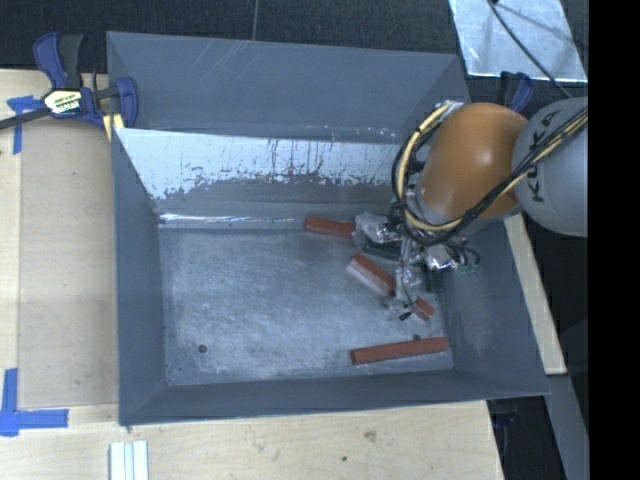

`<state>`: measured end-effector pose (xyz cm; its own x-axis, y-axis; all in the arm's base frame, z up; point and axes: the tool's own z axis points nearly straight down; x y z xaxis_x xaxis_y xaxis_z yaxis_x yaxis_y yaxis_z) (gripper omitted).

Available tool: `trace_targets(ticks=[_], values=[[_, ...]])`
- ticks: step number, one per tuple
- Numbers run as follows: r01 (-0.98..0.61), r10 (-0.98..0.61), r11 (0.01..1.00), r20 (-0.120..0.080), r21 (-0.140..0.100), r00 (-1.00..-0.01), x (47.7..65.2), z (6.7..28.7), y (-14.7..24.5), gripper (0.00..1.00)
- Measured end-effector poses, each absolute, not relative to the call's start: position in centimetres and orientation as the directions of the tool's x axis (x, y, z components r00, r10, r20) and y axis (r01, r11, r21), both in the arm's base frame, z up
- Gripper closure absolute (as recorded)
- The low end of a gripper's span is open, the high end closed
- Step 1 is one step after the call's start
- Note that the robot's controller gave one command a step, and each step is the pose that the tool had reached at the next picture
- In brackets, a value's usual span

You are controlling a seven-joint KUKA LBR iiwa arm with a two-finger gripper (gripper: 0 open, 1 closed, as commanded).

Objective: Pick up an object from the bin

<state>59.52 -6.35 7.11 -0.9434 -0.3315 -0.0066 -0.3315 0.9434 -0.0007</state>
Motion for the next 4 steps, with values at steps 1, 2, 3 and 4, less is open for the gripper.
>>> trace_targets(ticks=[1,2,3,4], values=[[-0.33,-0.33,0.944,-0.005,0.0,-0.944,59.5,7.1,-6.3,1.0],[-0.394,-0.394,0.919,-0.01,-0.006,-0.919,57.1,20.0,-7.4,1.0],[-0.131,-0.131,0.991,0.0,0.003,-0.991,56.8,15.4,-4.3,1.0],[-0.128,-0.128,0.992,-0.002,0.0,-0.992,56.9,15.5,-4.5,0.0]])
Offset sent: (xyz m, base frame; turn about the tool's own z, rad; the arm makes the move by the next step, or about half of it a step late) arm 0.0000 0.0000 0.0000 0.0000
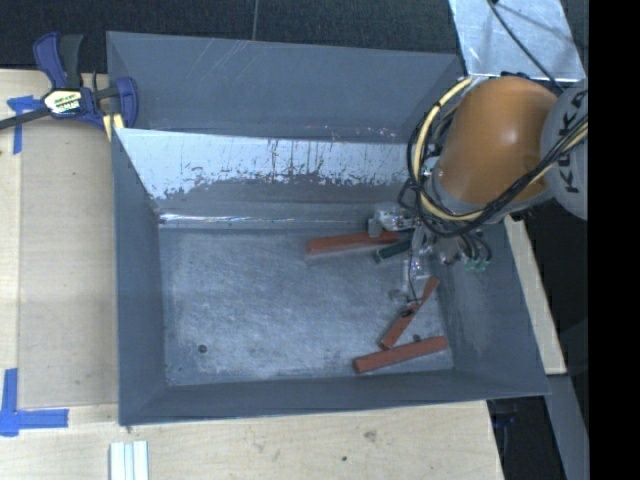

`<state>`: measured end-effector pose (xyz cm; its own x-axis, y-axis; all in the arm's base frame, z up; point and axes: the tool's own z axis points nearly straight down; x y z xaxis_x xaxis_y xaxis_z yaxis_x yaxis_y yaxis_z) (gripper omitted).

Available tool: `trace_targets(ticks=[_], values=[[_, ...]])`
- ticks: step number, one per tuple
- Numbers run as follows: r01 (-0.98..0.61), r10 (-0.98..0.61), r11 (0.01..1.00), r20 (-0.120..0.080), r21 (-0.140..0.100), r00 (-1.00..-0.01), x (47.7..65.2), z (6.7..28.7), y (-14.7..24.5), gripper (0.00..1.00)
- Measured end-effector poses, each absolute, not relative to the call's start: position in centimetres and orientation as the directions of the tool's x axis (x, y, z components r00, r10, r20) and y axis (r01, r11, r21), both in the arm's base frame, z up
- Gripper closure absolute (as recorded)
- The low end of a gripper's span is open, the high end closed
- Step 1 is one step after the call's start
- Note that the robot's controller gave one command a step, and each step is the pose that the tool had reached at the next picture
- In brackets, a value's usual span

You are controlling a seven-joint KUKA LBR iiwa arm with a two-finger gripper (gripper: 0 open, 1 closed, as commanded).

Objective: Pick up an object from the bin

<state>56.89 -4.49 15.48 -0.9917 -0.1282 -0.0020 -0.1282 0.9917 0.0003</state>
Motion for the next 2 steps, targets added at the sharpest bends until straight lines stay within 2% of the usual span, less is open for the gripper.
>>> trace_targets(ticks=[1,2], values=[[-0.338,-0.338,0.941,-0.006,-0.001,-0.941,61.87,7.39,-5.09,0.0],[-0.336,-0.336,0.942,-0.006,-0.001,-0.942,61.91,7.45,-5.08,1.0]])
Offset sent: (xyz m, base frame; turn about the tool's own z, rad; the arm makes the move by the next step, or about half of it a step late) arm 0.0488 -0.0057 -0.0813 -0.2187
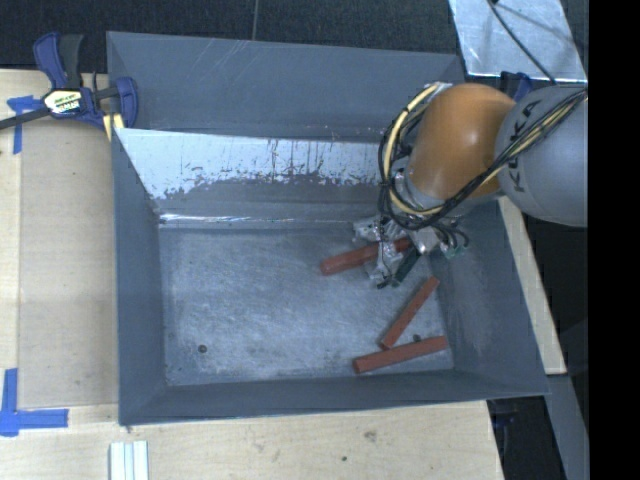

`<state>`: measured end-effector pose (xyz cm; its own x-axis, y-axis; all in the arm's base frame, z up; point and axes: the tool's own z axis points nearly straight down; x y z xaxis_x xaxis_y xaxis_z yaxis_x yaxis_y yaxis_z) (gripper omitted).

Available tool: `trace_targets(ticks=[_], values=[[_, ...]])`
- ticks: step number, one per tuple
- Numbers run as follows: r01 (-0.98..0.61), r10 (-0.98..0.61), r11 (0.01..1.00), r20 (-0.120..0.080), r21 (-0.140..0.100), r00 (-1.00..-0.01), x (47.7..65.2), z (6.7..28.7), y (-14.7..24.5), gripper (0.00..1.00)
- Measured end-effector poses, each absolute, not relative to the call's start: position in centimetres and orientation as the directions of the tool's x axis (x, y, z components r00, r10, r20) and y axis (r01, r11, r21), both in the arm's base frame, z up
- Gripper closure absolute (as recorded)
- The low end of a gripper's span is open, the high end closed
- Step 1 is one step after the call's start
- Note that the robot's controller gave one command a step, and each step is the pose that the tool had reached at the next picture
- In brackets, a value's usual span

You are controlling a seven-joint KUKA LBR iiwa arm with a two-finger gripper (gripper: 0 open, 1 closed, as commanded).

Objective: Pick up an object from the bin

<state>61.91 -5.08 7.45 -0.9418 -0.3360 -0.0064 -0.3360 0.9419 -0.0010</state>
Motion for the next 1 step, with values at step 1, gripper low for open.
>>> trace_targets(ticks=[1], values=[[-0.372,-0.372,0.928,-0.008,-0.004,-0.928,62.5,22.93,-6.5,1.0]])
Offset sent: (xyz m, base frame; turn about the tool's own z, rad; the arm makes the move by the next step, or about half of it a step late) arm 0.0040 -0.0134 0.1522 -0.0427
